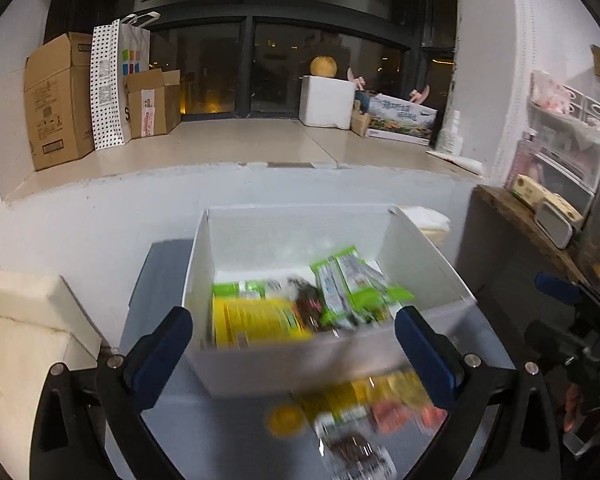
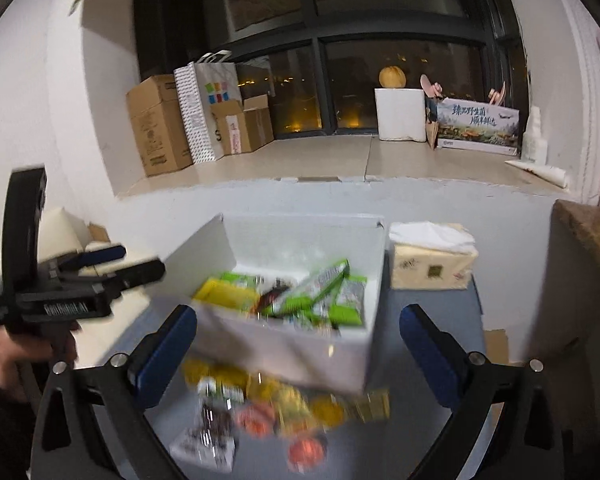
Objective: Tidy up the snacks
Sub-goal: 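Carry the meat bag and green packet into the white box and release both, then grasp the clear dried-meat bag with the left tool while the right tool grasps an orange jelly cup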
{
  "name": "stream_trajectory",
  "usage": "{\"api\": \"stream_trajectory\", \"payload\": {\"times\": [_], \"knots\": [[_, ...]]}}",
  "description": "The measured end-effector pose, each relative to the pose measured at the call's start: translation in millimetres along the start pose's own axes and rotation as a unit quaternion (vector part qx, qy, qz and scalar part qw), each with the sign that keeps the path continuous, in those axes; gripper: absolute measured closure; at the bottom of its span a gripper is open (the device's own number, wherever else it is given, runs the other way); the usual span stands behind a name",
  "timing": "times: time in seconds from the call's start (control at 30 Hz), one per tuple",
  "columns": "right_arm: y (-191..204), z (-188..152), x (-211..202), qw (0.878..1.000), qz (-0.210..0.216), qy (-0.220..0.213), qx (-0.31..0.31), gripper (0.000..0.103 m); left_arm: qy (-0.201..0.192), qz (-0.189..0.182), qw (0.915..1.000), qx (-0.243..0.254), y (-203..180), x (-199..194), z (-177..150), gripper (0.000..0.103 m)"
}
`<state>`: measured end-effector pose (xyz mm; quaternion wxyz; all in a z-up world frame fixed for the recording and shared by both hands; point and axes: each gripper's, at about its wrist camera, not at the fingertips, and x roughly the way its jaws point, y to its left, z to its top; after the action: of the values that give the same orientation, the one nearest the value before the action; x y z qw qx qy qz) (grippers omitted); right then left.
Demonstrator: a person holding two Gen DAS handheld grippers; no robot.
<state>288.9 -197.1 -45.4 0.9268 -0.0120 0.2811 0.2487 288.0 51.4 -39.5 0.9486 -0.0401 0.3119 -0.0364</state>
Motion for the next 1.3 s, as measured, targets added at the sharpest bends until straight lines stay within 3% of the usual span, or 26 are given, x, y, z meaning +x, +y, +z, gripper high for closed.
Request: {"api": "stream_trajectory", "payload": {"times": [0.2, 0.3, 0.47, 0.9, 1.0, 1.07, 1.13, 1.3], "knots": [[0, -62, -25, 1.000, -0.009, 0.024, -0.004, 0.000, 0.010, -0.016, 0.9992, -0.035, -8, -47, -69, 0.000], [-2, -91, -22, 0.998, -0.028, 0.048, -0.009, 0.000, 0.028, -0.014, 0.9974, -0.065, -6, -54, -100, 0.000], [-3, -115, -8, 0.996, -0.018, 0.081, 0.012, 0.000, 0.063, -0.003, 0.9943, -0.086, -4, -56, -139, 0.000], [-2, -114, 69, 0.991, -0.008, 0.132, 0.032, 0.002, 0.073, 0.000, 0.9943, -0.078, -5, -66, -152, 0.000], [-1, -114, 85, 0.989, -0.010, 0.146, 0.028, 0.020, 0.075, 0.001, 0.9937, -0.083, -1, -66, -156, 0.000], [-2, -113, 92, 0.987, -0.016, 0.159, 0.031, 0.051, 0.081, 0.003, 0.9928, -0.088, 1, -62, -159, 0.000], [-4, -111, 91, 0.988, -0.012, 0.153, 0.033, 0.065, 0.086, 0.002, 0.9921, -0.091, 2, -59, -161, 0.000], [-4, -112, 83, 0.990, -0.009, 0.139, 0.029, 0.069, 0.094, -0.003, 0.9920, -0.084, -5, -49, -164, 0.000]]}}
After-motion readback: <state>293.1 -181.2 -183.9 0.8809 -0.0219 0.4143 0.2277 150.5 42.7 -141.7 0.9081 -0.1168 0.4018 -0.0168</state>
